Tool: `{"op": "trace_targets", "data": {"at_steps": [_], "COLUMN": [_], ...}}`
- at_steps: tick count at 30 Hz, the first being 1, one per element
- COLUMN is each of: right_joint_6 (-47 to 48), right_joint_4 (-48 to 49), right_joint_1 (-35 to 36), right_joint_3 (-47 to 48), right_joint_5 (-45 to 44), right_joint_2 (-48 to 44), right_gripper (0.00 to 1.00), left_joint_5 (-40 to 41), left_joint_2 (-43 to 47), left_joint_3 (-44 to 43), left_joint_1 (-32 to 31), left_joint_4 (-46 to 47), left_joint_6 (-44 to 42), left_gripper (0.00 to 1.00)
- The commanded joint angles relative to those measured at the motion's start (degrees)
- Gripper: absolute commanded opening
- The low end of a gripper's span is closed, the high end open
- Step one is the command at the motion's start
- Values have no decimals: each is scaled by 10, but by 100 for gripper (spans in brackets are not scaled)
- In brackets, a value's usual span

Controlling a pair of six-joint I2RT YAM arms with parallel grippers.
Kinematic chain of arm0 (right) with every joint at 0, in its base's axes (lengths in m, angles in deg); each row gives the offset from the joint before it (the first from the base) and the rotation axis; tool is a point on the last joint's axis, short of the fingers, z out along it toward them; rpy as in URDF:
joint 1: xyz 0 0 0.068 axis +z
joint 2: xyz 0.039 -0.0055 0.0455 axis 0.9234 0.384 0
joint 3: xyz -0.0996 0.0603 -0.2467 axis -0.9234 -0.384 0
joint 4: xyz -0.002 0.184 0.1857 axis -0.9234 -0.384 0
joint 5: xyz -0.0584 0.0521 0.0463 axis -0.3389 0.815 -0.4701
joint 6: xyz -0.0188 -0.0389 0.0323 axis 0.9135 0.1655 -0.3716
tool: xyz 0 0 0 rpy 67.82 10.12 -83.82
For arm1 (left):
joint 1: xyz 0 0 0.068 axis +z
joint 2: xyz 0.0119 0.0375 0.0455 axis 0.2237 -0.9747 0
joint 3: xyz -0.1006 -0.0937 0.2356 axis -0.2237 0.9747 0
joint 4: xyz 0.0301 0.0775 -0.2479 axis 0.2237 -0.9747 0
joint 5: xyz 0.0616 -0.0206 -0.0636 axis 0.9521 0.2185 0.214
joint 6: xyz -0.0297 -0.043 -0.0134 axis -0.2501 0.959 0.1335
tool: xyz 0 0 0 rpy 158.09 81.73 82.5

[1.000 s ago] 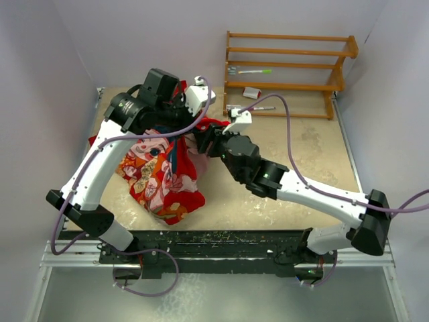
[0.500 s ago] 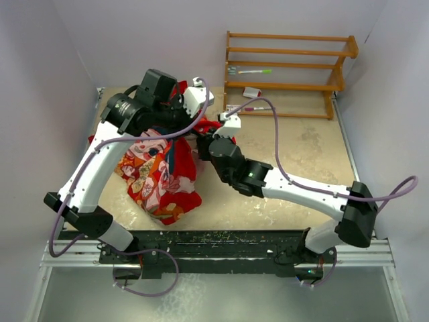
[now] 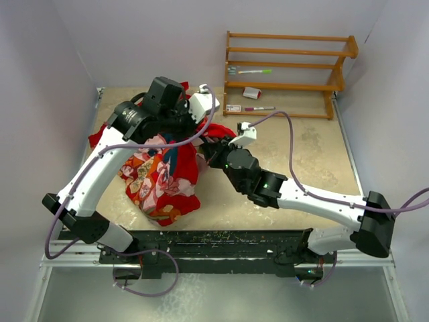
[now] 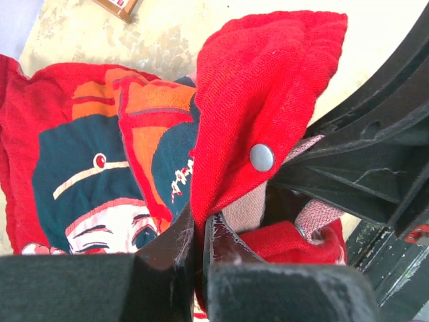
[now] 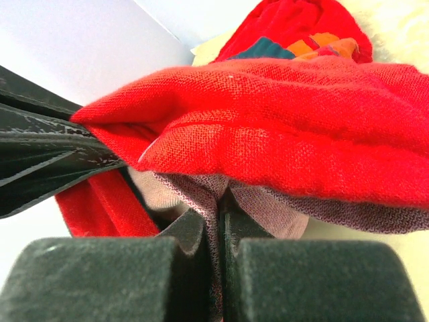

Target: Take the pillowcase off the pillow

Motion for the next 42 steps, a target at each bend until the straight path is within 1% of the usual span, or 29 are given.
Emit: {"op": "trace_targets", "data": {"at_steps": [1, 4, 7, 12, 17, 21, 25, 27, 29, 32, 33, 34, 36, 37, 40, 42], "right_joint_6": [-46, -74, -88, -89, -83, -70, -53, -31, 17, -9, -25, -43, -86, -109, -173, -223], "right_joint_4": [-99, -118, -123, -134, -159, -172, -189, -183, -158, -222, -234, -239, -237, -238, -258, -268], "right_joint_1": [-11, -14, -16, -22, -31, -37, -41, -41, -38, -22, -16, -8, 33, 53, 96, 109], "right_joint_3": [-43, -66, -88, -96, -90, -100, -97, -92, -68, 10, 33, 44, 53, 58, 81, 88], "right_joint_5": [-75, -85, -91, -87, -82, -79, -69, -58, -67, -66, -61, -55, -55, -73, -106, -104], "right_joint_2": [-40, -58, -78, -92, -116, -149, -156, -156, -150, -114, -104, -95, -77, -64, -16, 15], "right_gripper": [0, 0, 0, 0, 0, 0, 0, 15, 30, 56, 63, 68, 74, 75, 77, 77], "left_joint_5": [207, 248, 271, 276, 290, 289, 279, 265, 245, 225, 222, 220, 212, 205, 187, 182], "left_joint_2": [65, 70, 75, 87, 101, 104, 102, 100, 98, 97, 97, 97, 96, 94, 86, 79], "left_joint_3": [-15, -13, -12, -9, 2, 9, 5, 2, -1, 1, 2, 3, 2, 2, -5, -17], "left_joint_1": [31, 38, 54, 79, 80, 82, 82, 82, 82, 81, 82, 82, 82, 82, 82, 81], "left_joint_4": [109, 127, 140, 153, 176, 182, 184, 175, 159, 143, 142, 141, 134, 130, 115, 105], "left_joint_6": [-51, -69, -77, -86, -109, -118, -126, -121, -115, -106, -104, -101, -93, -89, -75, -71], "left_gripper": [0, 0, 0, 0, 0, 0, 0, 0, 0, 0, 0, 0, 0, 0, 0, 0]}}
